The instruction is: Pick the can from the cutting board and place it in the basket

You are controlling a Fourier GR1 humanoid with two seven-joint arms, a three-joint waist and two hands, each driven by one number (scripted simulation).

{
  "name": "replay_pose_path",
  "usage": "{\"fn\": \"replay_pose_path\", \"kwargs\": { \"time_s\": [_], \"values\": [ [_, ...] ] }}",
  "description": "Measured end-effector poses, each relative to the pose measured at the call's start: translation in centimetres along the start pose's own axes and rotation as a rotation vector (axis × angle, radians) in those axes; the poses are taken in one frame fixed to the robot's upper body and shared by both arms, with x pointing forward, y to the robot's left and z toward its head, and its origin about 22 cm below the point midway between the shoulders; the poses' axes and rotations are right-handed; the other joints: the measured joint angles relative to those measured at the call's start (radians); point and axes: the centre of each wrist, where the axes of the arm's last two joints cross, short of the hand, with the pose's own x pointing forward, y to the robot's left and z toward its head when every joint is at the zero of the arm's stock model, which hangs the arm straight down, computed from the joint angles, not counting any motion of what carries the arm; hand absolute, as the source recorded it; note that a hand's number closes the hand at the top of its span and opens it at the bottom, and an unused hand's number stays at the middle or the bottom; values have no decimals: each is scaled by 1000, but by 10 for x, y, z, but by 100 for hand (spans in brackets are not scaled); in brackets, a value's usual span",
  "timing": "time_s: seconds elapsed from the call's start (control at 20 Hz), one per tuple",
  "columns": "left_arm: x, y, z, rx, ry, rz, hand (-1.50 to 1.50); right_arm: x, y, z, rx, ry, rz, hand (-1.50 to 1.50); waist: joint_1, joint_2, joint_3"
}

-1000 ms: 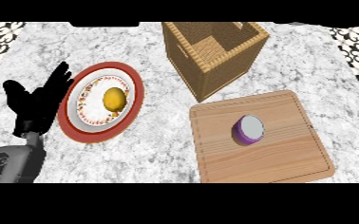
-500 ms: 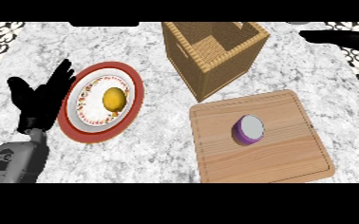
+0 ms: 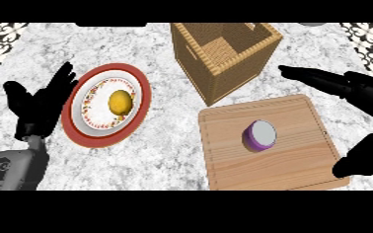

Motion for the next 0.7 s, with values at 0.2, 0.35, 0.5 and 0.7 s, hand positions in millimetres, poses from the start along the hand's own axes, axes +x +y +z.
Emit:
{"fn": "replay_pose_path", "kwargs": {
  "time_s": [0.2, 0.35, 0.5, 0.7],
  "values": [
    [1, 5, -1, -2, -2, 2, 0, -17, 37, -21, -32, -25, -52, -150, 1, 0, 0],
    [2, 0, 1, -2, -5, -2, 0, -28, 49, -35, -38, -28, -80, -150, 2, 0, -1],
    [-2, 2, -1, -1, 4, -3, 0, -37, 60, -48, -15, -5, -59, -150, 1, 0, -1],
    [-3, -2, -1, -2, 7, -4, 0, -43, 84, -60, 32, 30, -27, -150, -1, -1, -1]
  ]
}}
